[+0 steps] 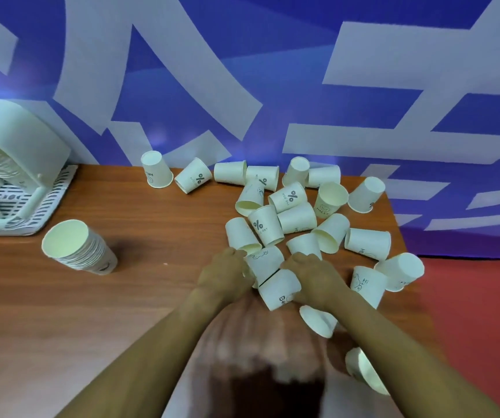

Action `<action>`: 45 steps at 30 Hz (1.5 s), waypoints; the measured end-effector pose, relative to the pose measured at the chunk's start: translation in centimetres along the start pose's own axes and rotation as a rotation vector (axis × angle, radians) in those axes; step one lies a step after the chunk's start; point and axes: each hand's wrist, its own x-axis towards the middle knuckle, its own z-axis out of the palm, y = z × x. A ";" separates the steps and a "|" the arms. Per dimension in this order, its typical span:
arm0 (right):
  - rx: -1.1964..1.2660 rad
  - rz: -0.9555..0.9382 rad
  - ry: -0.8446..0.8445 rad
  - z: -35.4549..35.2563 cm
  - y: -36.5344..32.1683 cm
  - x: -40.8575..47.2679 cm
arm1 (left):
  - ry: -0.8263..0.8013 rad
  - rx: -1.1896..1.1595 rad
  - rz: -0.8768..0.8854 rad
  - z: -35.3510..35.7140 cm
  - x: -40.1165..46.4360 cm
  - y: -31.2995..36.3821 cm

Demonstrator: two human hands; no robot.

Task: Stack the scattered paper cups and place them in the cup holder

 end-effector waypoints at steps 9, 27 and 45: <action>0.043 -0.053 0.004 1.7 1.9 1.1 | -0.005 0.093 -0.082 2.8 1.6 1.4; 0.232 -0.017 -0.001 -4.4 -0.7 -1.0 | 0.194 -0.157 -0.032 -4.3 -3.9 -1.9; 0.482 0.148 0.411 -10.7 -24.2 3.9 | 0.389 -0.112 0.207 -20.7 -10.0 -19.6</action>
